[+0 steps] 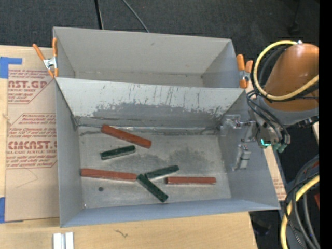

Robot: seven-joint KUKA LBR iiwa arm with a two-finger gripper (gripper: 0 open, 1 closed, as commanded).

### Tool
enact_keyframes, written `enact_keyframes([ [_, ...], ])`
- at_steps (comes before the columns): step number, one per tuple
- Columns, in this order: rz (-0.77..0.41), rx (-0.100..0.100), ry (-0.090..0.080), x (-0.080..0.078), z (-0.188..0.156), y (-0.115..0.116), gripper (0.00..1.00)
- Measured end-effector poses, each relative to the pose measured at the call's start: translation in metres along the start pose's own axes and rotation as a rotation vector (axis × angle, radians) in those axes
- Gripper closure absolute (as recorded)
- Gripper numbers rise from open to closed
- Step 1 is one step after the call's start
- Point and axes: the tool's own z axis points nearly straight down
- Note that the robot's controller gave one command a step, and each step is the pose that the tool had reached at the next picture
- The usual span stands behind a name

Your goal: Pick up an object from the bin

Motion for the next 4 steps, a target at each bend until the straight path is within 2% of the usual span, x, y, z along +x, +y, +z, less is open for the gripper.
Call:
enact_keyframes([
  [1, -0.224, 0.000, -0.008, 0.034, 0.147, 0.059, 0.00],
  [2, -0.199, 0.000, -0.008, 0.044, 0.114, 0.067, 0.00],
  [3, -0.150, 0.000, -0.009, 0.022, 0.108, 0.079, 0.00],
  [4, -0.021, 0.000, -0.006, 0.035, 0.146, 0.052, 0.00],
])
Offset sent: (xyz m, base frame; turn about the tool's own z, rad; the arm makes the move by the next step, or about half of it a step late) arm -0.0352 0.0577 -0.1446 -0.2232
